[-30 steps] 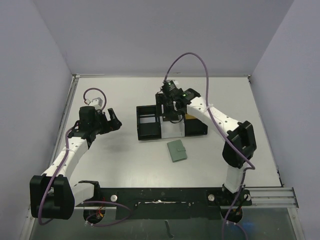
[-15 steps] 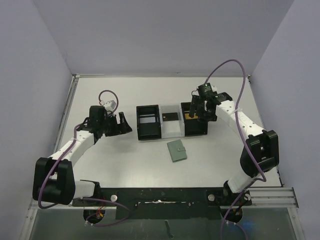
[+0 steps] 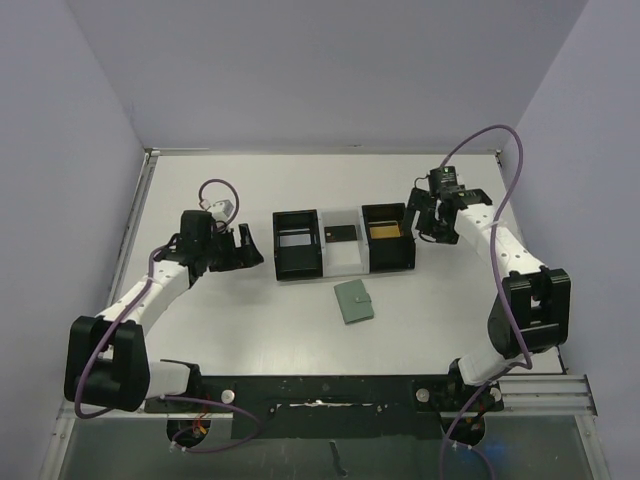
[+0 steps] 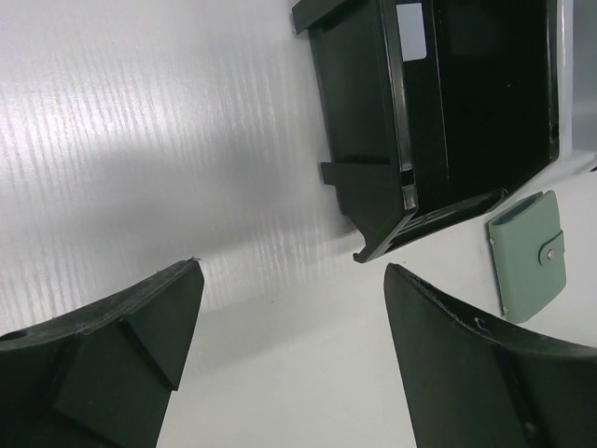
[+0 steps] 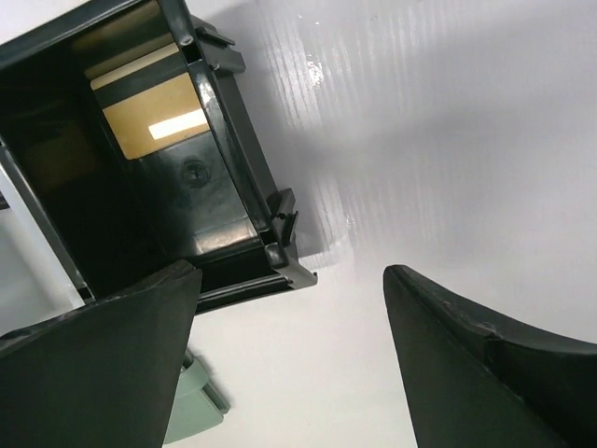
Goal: Take the credit cards out of the card holder
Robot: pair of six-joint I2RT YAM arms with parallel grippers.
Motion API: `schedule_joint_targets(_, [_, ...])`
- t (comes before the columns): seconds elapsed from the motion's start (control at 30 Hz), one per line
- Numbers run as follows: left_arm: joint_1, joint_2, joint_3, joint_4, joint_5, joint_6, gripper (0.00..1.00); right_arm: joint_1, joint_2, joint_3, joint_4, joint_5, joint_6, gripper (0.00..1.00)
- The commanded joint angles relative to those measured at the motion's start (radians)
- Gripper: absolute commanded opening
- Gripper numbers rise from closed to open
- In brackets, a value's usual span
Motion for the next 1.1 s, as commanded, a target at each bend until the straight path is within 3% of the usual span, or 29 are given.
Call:
schedule_joint_targets(0.0, [-0.002, -0.048, 0.042, 0.013, -0.039, 0.016, 0.78, -0.017, 0.003, -0.008, 0.085, -0.131, -0.035, 0.82])
schedule_joint_targets(0.27, [-0.003, -0.064, 0.041, 0.011, -0.064, 0.014, 0.78, -0.016, 0.06, -0.007, 0.099, -0.207, -0.033, 0.78])
schedule_joint_targets(0.8, [-0.003, -0.061, 0.043, 0.01, -0.066, 0.015, 0.78, -0.008, -0.037, -0.128, 0.156, -0.35, -0.05, 0.7])
schedule_joint_targets(1.07, [-0.003, -0.06, 0.044, 0.011, -0.062, 0.006, 0.78, 0.014, -0.15, -0.147, 0.098, -0.188, -0.016, 0.73])
